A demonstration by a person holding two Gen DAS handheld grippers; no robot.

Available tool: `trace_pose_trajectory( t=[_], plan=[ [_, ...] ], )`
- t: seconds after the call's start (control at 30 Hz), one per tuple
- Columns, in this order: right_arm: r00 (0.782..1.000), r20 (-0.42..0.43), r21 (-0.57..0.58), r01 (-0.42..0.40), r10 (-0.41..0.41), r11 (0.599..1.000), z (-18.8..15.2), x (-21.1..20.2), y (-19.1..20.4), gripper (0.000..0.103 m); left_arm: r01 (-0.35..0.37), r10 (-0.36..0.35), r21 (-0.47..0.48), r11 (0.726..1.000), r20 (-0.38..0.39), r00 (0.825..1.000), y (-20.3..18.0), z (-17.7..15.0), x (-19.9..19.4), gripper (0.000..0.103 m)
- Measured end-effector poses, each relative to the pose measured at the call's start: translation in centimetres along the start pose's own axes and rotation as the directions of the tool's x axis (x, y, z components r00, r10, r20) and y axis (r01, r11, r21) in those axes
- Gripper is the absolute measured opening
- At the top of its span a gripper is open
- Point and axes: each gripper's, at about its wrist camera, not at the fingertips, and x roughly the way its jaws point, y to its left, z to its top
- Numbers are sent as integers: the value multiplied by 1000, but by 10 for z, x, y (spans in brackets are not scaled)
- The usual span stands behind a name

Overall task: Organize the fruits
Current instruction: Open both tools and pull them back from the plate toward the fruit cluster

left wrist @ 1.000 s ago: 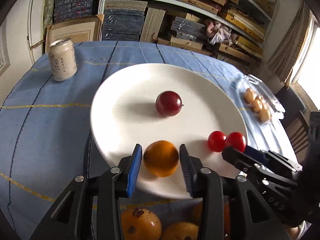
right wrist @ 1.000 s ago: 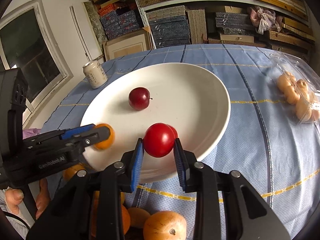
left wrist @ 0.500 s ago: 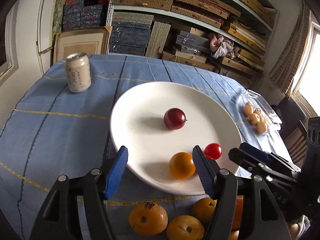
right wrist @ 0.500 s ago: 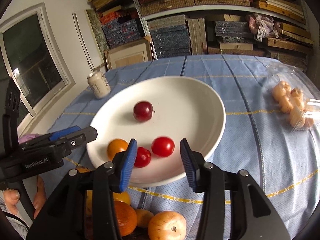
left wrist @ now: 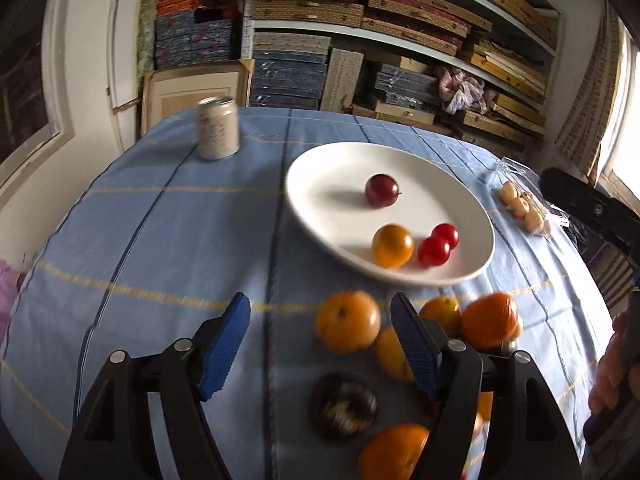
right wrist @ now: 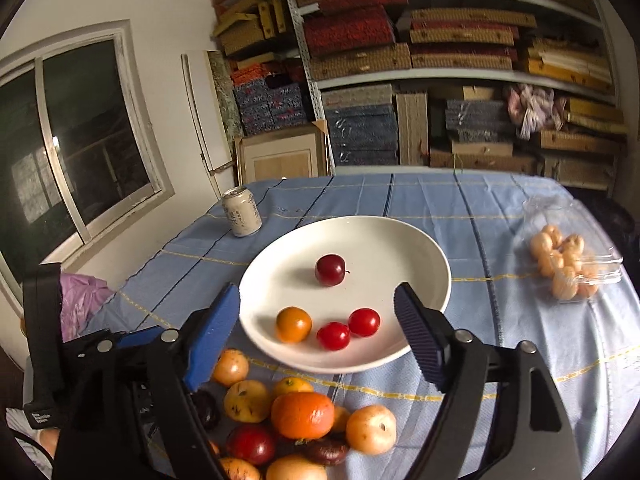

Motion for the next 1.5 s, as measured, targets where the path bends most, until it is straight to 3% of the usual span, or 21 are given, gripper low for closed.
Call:
trace_pose_trajectory(
  t=[0.17,0.3,0.67,0.87,1.03,1.13,1.23,1.5],
  plan=[
    [999,-1,41,40,-40,998,-28,-18,-12,81,-10,9,-72,997,-22,1000,19,-19,-3,74],
    [999,-35,138,26,-21,990,-47,-19,-33,81,-12,10,-70,997,-27,1000,19,-26,-12,74],
    [998,-9,194,57,-57,979,-48,-39,-62,87,-37,37,-21,999,-7,999,12,-45,-35,75],
    [998,-10,252,64,-64,966,-49,-43,-78,87,14,-14,-30,999,-6,1000,17,-58,-33,75],
    [998,-30,226,61,-56,972,-48,-38,-69,87,50,-49,12,999,-17,999,10,-64,-30,75],
    [998,-46,217,57,-49,974,-49,-33,-65,87,107,-107,23,994,-11,994,8,-66,-36,75],
    [997,-65,212,58,-45,976,-52,-28,-62,87,149,-149,53,987,5,989,0,-68,-43,86],
    [996,-85,188,40,-25,981,-53,-25,-51,87,112,-104,196,974,-50,993,-32,-81,-28,88]
  ],
)
